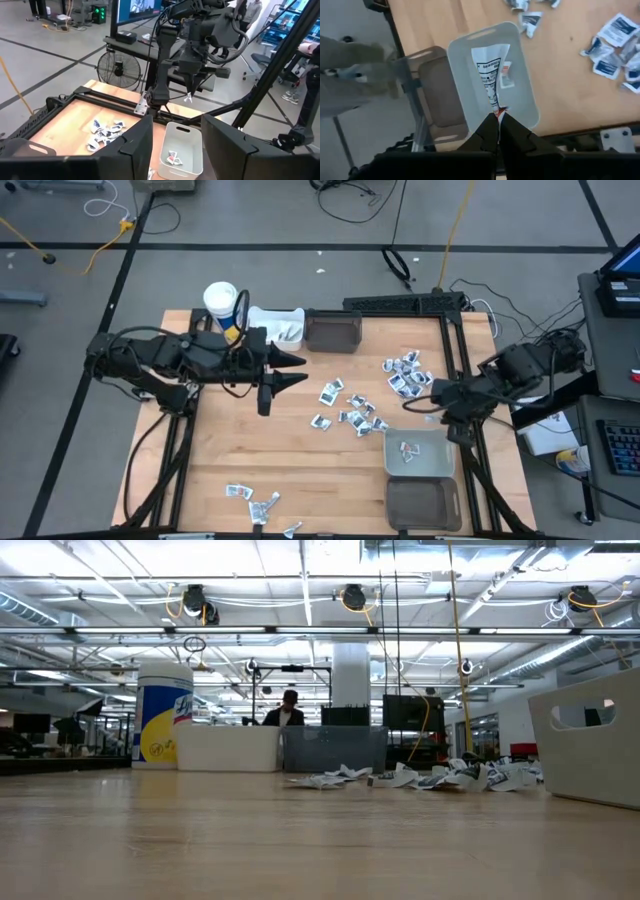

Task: Pick & Place First Aid Supplies
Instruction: Put the orange ointment pack into the gray bin

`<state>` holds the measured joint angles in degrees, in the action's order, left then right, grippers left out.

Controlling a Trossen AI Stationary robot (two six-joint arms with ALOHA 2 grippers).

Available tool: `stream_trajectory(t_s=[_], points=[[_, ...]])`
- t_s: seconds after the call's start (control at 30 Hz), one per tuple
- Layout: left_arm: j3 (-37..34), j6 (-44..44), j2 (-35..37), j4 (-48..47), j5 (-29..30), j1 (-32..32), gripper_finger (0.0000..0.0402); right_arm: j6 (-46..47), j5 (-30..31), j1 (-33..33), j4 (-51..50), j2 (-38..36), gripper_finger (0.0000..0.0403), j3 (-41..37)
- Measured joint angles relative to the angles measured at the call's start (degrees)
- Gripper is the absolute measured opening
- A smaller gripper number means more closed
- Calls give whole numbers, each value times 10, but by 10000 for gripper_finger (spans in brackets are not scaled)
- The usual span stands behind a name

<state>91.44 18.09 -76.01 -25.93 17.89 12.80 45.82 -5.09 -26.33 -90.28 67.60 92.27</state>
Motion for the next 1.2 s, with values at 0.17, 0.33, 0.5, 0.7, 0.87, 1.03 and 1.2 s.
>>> stream_trajectory(t_s=[0.17,0.33,0.5,0.7,0.87,1.03,1.2], points=[[0,4,0,0,0,0,173,17,10,-14,6,-1,0,-12],[0,21,0,0,0,0,173,71,18,-35,51,1,0,-109],[0,35,0,0,0,1,173,163,19,-52,165,1,0,-233],[0,35,0,0,0,7,173,280,18,-82,294,0,0,-365],[0,33,0,0,0,8,173,368,18,-106,399,5,0,-446],[0,32,0,0,0,8,173,416,16,-117,425,27,0,-480],[0,24,0,0,0,8,173,416,3,-117,430,36,0,-480]])
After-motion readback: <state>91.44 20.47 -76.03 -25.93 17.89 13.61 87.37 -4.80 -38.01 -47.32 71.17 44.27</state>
